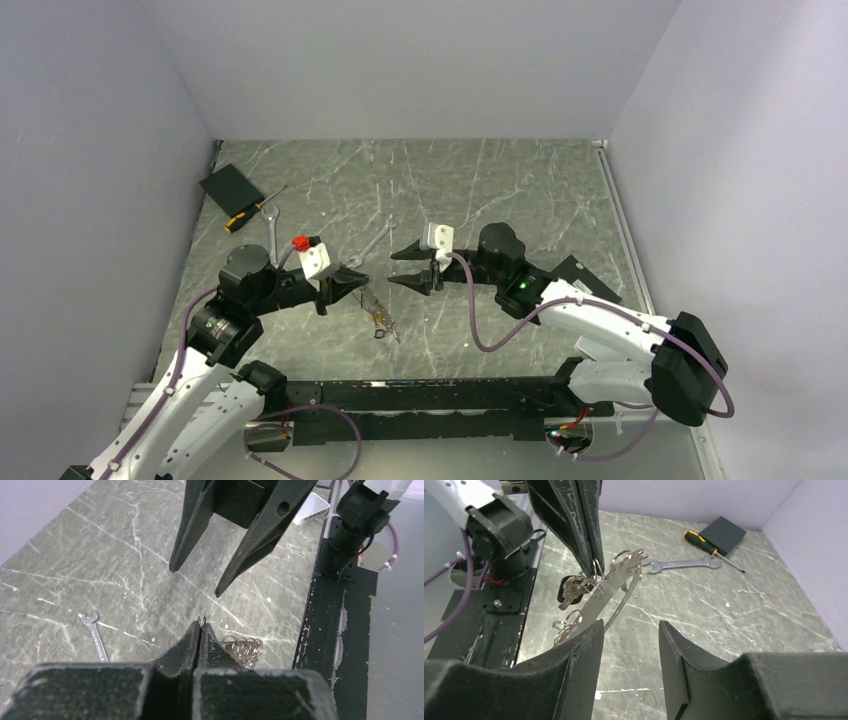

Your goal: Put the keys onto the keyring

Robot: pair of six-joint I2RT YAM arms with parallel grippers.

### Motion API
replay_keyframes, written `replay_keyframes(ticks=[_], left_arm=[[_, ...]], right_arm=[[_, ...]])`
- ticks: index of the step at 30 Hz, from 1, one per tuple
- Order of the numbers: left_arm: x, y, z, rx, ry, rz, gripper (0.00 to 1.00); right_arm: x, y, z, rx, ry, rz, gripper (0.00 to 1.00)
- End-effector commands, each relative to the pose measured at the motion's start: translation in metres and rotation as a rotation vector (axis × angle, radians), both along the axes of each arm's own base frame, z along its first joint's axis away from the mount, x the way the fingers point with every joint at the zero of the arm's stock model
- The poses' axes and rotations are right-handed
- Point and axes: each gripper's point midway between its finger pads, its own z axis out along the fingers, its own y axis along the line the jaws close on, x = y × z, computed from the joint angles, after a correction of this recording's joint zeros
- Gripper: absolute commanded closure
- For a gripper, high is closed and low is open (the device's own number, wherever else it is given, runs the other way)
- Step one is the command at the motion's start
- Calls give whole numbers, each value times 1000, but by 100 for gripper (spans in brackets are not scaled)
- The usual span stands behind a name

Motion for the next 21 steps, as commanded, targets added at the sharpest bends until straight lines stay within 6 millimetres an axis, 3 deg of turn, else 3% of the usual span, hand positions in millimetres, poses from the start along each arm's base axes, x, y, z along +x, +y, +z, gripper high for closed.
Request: replay_keyframes(ticks=[1,8,21], left_arm=[[-8,-7,23,-40,-68,-80,100],[-8,-10,21,-38,-52,-96,100],[-12,-12,21,-43,-45,-125,100]], right_arm=[[-13,4,18,-18,-83,122,52],[-31,12,22,-11,-47,259,52],[-34,28,5,-64,-10,328,57]])
